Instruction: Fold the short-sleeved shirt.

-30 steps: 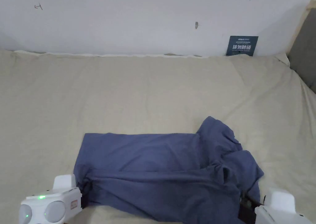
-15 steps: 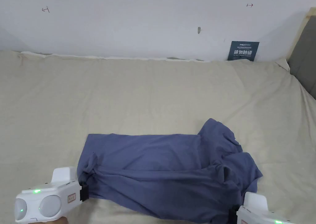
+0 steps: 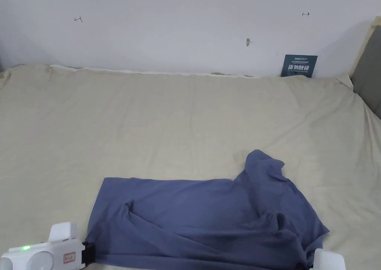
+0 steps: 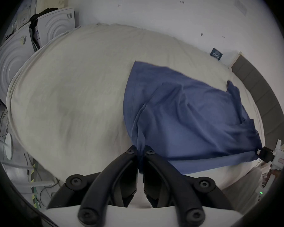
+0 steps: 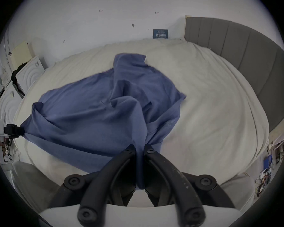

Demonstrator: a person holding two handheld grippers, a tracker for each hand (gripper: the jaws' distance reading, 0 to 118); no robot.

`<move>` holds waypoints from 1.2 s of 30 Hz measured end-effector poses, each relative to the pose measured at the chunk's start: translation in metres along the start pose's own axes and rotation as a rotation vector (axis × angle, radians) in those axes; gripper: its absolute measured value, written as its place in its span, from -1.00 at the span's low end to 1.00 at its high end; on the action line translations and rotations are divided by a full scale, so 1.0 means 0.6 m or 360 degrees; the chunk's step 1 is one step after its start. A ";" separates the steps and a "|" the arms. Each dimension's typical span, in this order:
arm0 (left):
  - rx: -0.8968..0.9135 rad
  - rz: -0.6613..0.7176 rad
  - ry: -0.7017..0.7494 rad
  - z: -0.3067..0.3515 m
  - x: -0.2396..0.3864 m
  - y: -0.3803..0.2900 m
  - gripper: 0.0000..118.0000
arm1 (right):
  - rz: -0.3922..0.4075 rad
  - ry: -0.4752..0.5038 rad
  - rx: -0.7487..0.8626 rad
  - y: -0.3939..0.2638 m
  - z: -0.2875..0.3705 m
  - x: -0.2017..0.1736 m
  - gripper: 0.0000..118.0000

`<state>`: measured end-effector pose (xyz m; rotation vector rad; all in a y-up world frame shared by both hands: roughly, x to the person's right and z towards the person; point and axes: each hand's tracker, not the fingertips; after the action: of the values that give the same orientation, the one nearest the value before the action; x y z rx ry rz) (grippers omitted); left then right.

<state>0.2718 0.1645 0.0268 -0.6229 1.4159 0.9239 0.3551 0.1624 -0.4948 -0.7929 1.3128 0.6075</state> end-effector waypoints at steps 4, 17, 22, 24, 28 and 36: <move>-0.0087 0.0005 0.0043 -0.011 -0.009 -0.048 -0.90 | -0.0067 0.0007 -0.0090 -0.045 -0.026 0.006 -0.82; 0.0405 -0.0042 -0.0058 0.103 0.082 0.009 0.83 | -0.0049 0.0003 0.0408 0.065 0.111 -0.050 0.62; 0.0974 -0.0232 -0.0135 0.211 0.162 0.060 0.83 | 0.0063 0.0040 0.0921 0.143 0.230 -0.094 0.62; 0.1136 -0.0295 -0.0095 0.243 0.191 0.073 0.83 | 0.0103 0.0022 0.1098 0.164 0.267 -0.108 0.63; 0.1317 -0.0326 -0.0004 0.274 0.231 0.088 0.83 | 0.0140 -0.0027 0.1287 0.184 0.303 -0.126 0.63; 0.1412 -0.0346 0.0010 0.267 0.249 0.089 -1.00 | 0.0162 -0.0057 0.1333 0.193 0.290 -0.125 -0.97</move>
<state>0.3024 0.3507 -0.0962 -0.0953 1.5480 0.0683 0.3570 0.3742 -0.4280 -0.0271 1.4126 0.1062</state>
